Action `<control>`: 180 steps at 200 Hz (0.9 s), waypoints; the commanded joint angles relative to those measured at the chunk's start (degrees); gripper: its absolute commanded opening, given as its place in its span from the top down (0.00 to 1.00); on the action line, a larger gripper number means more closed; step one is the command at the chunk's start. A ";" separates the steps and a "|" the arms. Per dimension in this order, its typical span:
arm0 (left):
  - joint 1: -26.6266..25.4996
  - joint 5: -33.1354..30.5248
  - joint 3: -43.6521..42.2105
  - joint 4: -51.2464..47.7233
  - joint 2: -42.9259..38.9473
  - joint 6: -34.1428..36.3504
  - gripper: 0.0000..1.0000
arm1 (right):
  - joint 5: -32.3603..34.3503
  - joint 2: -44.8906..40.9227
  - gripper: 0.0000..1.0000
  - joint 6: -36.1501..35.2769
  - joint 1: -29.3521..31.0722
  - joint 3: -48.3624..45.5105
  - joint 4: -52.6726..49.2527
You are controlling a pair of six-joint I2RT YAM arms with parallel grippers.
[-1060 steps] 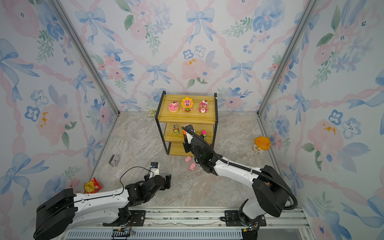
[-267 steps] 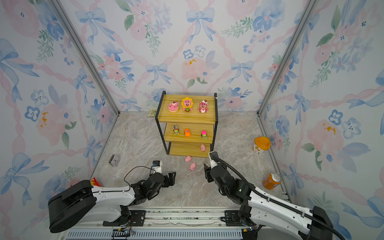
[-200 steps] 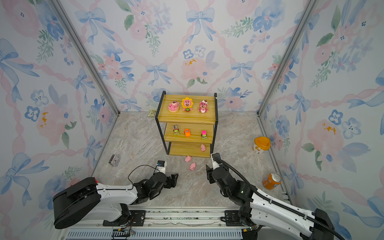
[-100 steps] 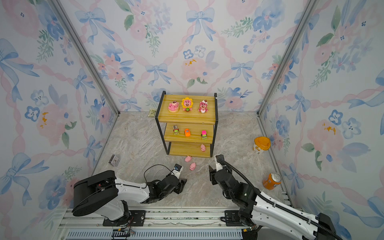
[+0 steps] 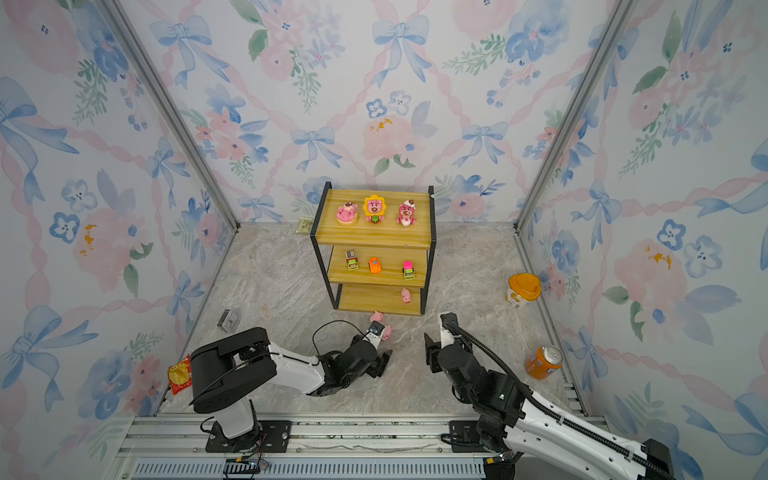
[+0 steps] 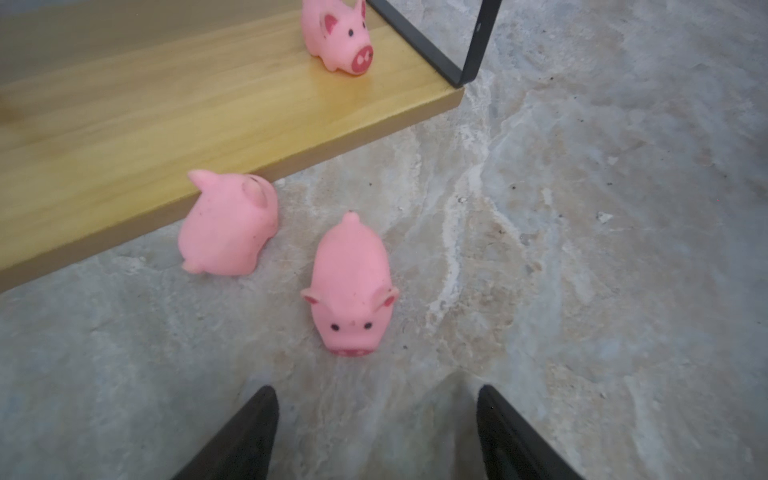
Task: Place and organize the plastic toys onto the shelf
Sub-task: 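Reach the left gripper forward over the pink pigs near the shelf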
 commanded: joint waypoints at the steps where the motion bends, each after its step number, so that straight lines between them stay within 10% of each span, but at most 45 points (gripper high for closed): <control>1: 1.25 0.82 0.49 -1.19 1.96 0.86 0.23 | 1.93 -2.45 0.33 0.42 -0.44 -0.89 -3.96; 180: 3.58 2.43 3.95 -0.91 6.51 0.16 0.49 | 1.13 -10.46 0.32 1.16 -4.41 -1.78 -9.23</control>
